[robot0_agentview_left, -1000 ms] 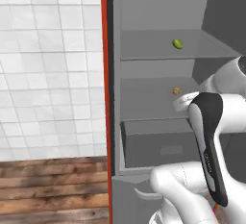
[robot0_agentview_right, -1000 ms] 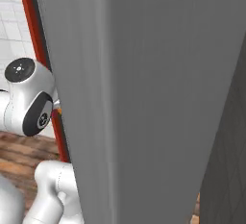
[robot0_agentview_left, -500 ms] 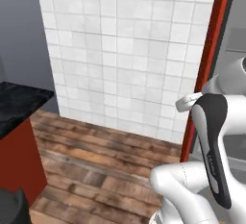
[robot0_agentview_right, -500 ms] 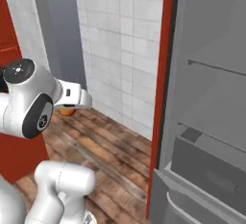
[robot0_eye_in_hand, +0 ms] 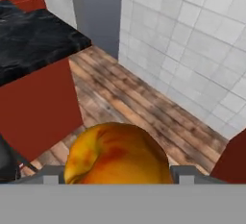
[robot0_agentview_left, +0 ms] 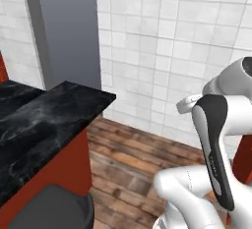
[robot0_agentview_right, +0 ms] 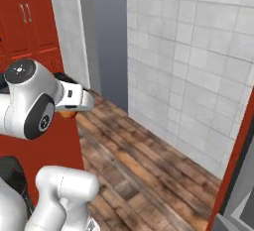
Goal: Pick up the peach and mango from the fridge and place one fruit on each plate on the dining counter.
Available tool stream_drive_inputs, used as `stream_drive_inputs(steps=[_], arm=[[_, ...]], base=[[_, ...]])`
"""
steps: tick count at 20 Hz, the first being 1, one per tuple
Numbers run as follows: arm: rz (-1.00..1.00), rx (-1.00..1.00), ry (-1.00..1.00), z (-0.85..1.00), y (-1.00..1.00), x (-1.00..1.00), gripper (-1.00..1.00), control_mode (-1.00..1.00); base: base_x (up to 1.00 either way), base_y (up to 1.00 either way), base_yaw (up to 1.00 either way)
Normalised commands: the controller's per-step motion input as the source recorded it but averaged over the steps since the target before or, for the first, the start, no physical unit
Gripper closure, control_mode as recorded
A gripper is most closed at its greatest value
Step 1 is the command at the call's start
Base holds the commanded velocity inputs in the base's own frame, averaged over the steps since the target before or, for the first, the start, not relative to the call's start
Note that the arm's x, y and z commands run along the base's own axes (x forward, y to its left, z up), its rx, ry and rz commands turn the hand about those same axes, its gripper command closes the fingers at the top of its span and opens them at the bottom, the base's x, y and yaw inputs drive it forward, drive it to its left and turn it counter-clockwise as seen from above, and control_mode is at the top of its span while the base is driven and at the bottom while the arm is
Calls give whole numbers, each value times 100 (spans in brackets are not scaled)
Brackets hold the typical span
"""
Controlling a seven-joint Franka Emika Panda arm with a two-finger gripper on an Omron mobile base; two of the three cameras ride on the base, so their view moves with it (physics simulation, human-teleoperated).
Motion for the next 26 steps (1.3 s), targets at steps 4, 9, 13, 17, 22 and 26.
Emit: stream_drive_inputs(steps=[4,9,13,17,22,26], arm=[[0,0,0,0,0,0,100,100],[0,0,0,0,0,0,100,100],[0,0,0,0,0,0,100,100],[0,0,0,0,0,0,100,100],[0,0,0,0,0,0,100,100],[0,0,0,0,0,0,100,100]], base=[[-9,97,71],[0,73,86],[-22,40,81],[-70,40,54],[-35,97,38],[-46,100,31]])
